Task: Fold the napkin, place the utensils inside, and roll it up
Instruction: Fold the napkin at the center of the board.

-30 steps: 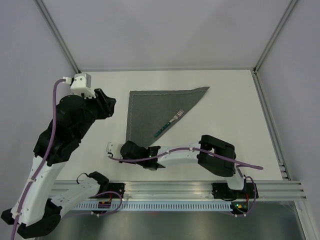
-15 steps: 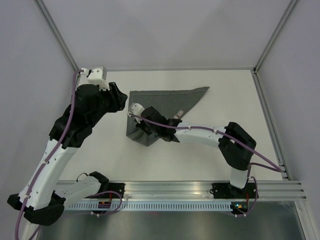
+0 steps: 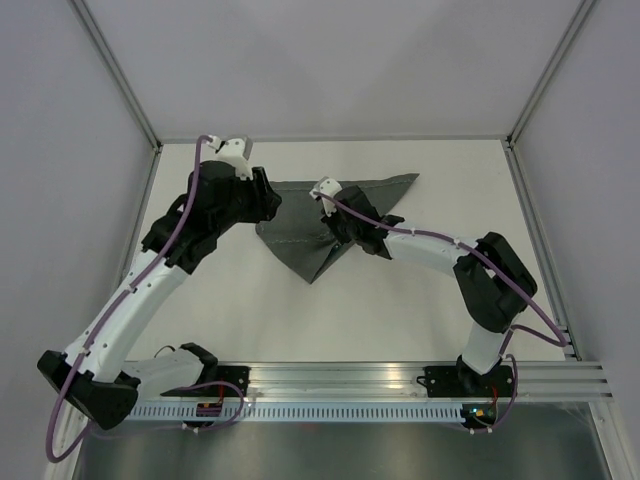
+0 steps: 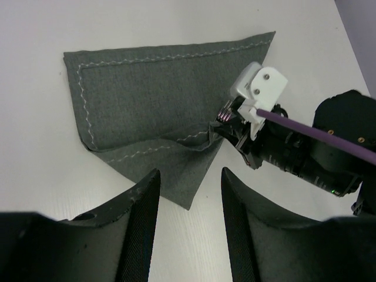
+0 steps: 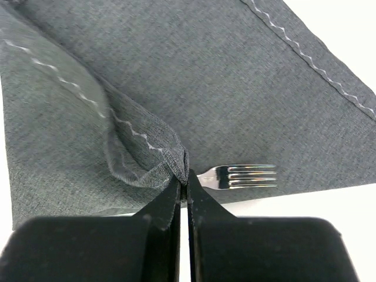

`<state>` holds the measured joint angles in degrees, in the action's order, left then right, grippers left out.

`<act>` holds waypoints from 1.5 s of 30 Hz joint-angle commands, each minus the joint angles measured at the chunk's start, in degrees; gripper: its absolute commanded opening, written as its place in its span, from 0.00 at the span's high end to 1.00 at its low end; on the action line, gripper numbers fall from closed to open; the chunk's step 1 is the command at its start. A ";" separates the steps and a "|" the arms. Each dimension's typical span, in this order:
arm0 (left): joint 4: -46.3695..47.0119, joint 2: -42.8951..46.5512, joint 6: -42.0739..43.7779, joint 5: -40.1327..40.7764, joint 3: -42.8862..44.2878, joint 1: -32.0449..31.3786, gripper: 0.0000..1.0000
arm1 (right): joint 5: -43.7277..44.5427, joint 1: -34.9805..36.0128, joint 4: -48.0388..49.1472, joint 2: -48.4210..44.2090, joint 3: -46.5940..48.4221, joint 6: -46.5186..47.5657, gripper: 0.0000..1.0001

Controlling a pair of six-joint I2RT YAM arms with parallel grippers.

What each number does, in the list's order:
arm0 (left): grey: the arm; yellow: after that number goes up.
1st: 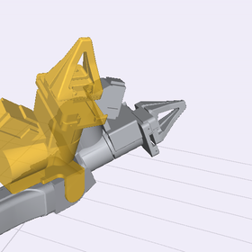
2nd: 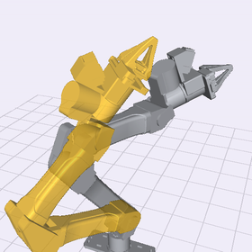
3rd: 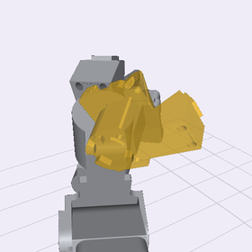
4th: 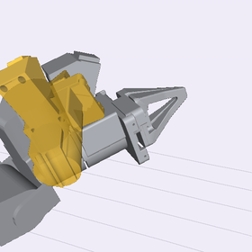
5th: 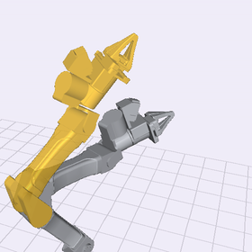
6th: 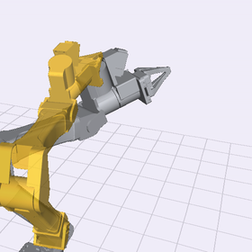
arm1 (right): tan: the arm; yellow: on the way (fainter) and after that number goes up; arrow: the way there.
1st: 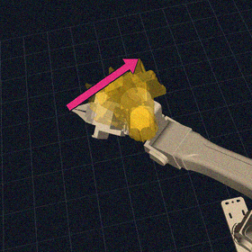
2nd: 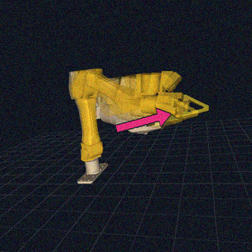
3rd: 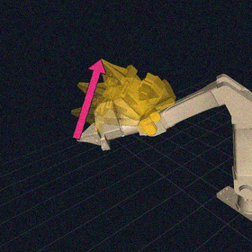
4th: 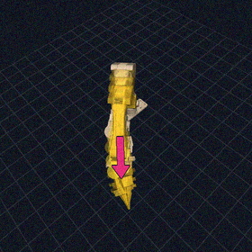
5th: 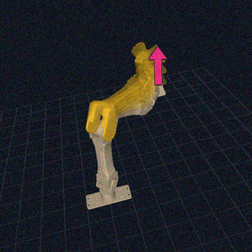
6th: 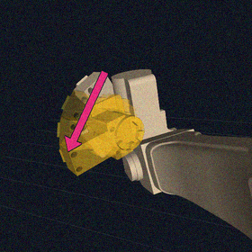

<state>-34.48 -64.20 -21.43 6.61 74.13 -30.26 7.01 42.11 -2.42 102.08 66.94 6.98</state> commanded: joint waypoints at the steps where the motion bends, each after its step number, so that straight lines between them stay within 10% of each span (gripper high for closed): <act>1: 4.86 -1.18 -2.38 -3.80 -1.88 -0.15 0.50 | -2.43 -1.23 1.71 -1.62 -0.23 0.93 1.00; 33: 18.83 -11.64 -6.34 -11.53 -15.24 -0.33 0.51 | -3.93 -8.44 -0.66 4.97 2.14 -1.53 0.99; 40: 21.21 -14.97 -6.52 -12.15 -16.56 -0.41 0.51 | -6.38 -12.56 -4.34 4.27 6.01 -3.20 0.46; 45: 24.28 -19.46 -6.87 -13.81 -16.30 -0.68 0.51 | -8.94 -16.61 -7.51 3.12 10.04 -4.61 0.41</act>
<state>-14.57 -81.19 -26.17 -5.04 57.82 -30.52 0.08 27.59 -7.75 107.20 73.03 4.38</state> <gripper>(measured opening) 0.493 0.594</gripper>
